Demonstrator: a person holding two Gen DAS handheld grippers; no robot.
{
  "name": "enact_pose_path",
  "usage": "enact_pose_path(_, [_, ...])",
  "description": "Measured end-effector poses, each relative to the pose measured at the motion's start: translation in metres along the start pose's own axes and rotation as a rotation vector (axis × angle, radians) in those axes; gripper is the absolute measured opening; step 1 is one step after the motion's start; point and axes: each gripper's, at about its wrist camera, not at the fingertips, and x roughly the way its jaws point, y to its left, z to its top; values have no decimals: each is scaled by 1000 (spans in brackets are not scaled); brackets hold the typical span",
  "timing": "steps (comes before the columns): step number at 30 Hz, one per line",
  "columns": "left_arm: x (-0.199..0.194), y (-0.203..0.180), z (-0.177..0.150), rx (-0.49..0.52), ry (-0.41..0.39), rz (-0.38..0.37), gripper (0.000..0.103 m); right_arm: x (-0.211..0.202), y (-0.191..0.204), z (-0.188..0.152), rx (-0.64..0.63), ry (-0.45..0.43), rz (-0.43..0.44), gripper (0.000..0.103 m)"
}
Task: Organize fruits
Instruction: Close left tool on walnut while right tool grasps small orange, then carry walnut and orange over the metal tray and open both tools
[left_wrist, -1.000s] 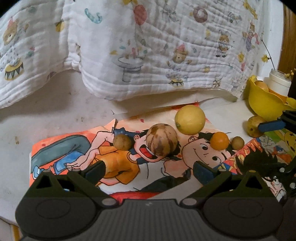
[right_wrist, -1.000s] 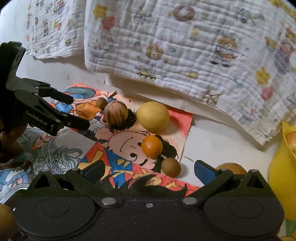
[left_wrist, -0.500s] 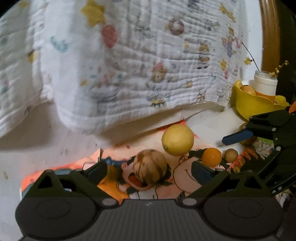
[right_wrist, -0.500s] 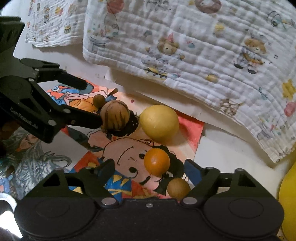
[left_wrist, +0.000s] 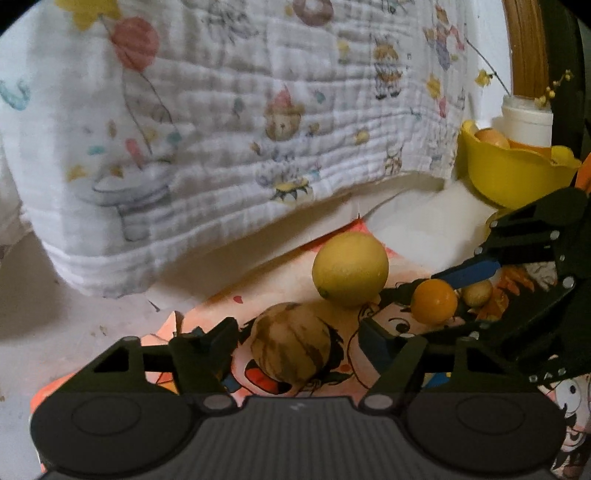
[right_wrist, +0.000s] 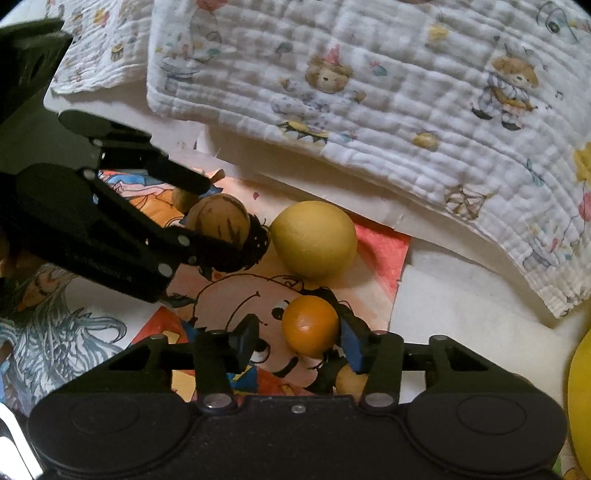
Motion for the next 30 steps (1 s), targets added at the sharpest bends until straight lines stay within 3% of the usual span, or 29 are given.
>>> enact_pose_path(10, [14, 6, -1, -48, 46, 16, 54, 0, -2, 1, 24, -8, -20, 36])
enact_pose_path(18, [6, 6, 3, -103, 53, 22, 52, -10, -2, -1, 34, -19, -6, 36])
enact_pose_path(27, [-49, -20, 7, -79, 1, 1, 52, -65, -1, -12, 55, -59, 27, 36])
enact_pose_path(30, [-68, -28, 4, -104, 8, -37, 52, -89, 3, -23, 59, -65, 37, 36])
